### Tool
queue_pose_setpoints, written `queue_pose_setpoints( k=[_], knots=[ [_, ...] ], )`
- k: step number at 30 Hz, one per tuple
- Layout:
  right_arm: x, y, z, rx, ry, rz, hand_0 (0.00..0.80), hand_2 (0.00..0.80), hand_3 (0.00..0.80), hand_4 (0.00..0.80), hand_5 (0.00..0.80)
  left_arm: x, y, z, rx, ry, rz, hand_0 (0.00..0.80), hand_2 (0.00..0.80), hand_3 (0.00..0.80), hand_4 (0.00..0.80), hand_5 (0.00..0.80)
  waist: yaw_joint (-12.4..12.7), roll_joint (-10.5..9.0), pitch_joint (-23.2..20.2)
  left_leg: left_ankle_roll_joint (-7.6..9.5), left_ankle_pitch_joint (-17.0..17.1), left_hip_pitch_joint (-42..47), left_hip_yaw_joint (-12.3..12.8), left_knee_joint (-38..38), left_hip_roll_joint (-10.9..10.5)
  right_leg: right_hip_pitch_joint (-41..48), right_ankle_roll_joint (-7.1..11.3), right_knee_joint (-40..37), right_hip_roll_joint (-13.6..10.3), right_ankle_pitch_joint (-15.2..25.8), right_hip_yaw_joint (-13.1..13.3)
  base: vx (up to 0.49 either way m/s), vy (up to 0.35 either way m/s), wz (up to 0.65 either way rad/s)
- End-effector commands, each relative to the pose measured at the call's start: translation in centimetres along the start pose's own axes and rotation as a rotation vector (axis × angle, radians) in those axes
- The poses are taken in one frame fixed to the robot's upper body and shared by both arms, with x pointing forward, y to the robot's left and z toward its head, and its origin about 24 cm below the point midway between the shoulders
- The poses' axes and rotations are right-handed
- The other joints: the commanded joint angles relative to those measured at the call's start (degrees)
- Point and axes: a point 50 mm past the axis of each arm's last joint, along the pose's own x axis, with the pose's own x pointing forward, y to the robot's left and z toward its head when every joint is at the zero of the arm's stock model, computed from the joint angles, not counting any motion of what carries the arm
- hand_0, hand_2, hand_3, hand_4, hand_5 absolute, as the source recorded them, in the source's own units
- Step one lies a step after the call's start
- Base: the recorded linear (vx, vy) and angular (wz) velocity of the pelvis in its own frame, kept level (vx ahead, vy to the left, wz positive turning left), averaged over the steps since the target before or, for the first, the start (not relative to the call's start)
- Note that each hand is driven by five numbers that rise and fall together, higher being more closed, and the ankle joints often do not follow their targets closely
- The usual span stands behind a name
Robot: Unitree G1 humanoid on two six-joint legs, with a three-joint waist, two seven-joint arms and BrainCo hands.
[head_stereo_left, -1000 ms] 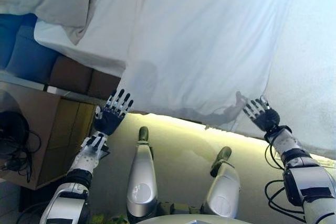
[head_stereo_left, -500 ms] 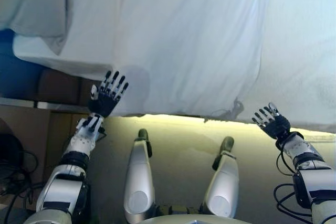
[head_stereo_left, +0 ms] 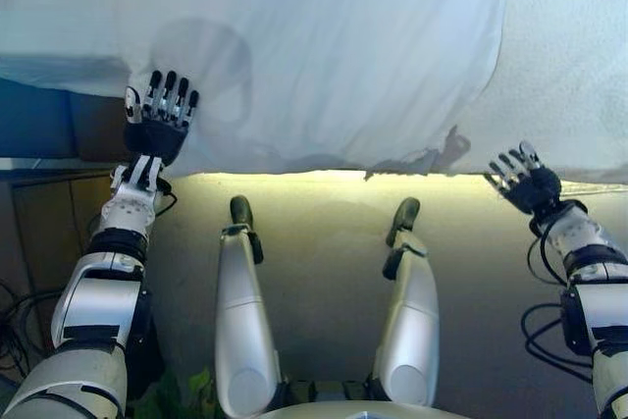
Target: Make the bed neatly
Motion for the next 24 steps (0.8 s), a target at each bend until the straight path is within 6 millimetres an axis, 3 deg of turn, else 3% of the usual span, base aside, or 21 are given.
queue_pose_setpoints(
  k=[1, 8, 24],
  knots=[
    [-0.7, -0.8, 2.0, -0.034, -0.059, -0.028, 0.0, 0.0, 0.0, 0.0, 0.0, 0.2, 0.1, 3.9, -0.052, -0.131, 0.111, 0.0, 0.0, 0.0, 0.0, 0.0, 0.25, -1.19, -0.25, -1.56, 4.37, 0.56, -2.59, -7.21, 1.98, -4.49, -0.66, 3.75, -1.94, 0.53, 1.76, -0.021, 0.005, -0.11],
    [-0.6, -0.1, 2.6, -0.034, -0.091, 0.013, 0.0, 0.0, 0.0, 0.0, 0.0, -0.6, 1.2, 5.2, -0.048, -0.117, 0.234, 0.0, 0.0, 0.0, 0.0, 0.0, 0.39, -2.54, -0.25, -1.22, 4.64, -2.5, -3.42, -6.96, 2.08, -6.48, -0.61, 2.78, -1.27, 1.28, 0.51, -0.011, -0.011, -0.06],
    [-1.0, -0.4, 3.4, -0.023, -0.158, 0.027, 0.0, 0.0, 0.0, 0.0, 0.0, -2.7, 3.0, 6.5, 0.016, -0.049, 0.344, 0.0, 0.0, 0.0, 0.0, 0.0, 0.91, -2.32, -0.25, -0.45, 4.85, -5.73, -4.04, -7.4, 1.05, -9.11, -0.67, 0.99, -1.52, 3.15, -0.62, -0.011, -0.003, 0.02]
  ],
)
